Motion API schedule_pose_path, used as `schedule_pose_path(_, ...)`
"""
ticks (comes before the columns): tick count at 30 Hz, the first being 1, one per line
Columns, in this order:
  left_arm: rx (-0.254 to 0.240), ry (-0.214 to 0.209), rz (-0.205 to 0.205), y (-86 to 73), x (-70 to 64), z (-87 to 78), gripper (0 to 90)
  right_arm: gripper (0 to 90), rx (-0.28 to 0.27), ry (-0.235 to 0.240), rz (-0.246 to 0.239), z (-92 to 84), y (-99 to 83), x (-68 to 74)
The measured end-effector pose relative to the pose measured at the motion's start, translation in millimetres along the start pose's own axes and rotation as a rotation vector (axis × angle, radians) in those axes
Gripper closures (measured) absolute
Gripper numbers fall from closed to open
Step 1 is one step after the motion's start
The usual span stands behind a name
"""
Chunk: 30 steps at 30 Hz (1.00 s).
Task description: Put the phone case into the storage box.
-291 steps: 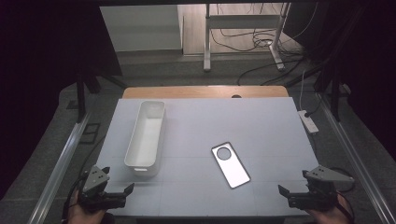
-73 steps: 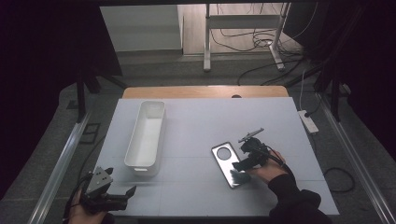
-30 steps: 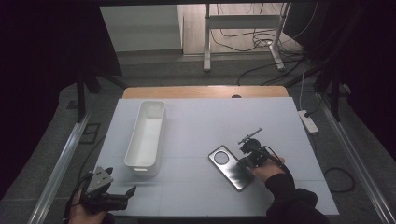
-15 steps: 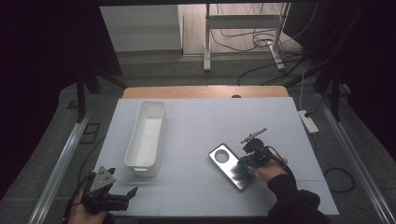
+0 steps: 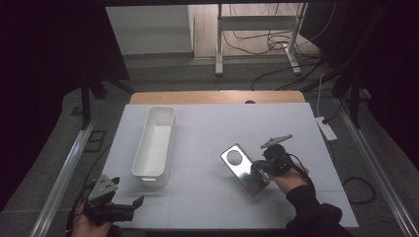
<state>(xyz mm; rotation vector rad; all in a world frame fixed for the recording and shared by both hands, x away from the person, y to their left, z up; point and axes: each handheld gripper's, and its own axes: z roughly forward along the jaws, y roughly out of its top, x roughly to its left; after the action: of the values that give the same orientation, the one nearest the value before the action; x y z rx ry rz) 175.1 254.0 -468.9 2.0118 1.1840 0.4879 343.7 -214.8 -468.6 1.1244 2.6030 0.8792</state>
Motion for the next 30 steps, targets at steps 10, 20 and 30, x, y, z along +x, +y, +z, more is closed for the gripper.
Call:
schedule_pose_path(10,-0.040,-0.035,0.008,9.9,-6.2,0.7,0.0,88.5,-0.064,-0.002,0.001,-9.1,1.5,0.6)
schedule_pose_path(20,-0.066,-0.100,0.024,23.0,-14.5,9.4,0.0,88.5,-0.100,-0.001,0.012,-16.1,4.9,0.8)
schedule_pose_path(30,-0.126,-0.204,0.035,37.4,-22.7,23.3,0.0,88.4,-0.142,-0.006,0.015,-23.5,7.7,-0.4)
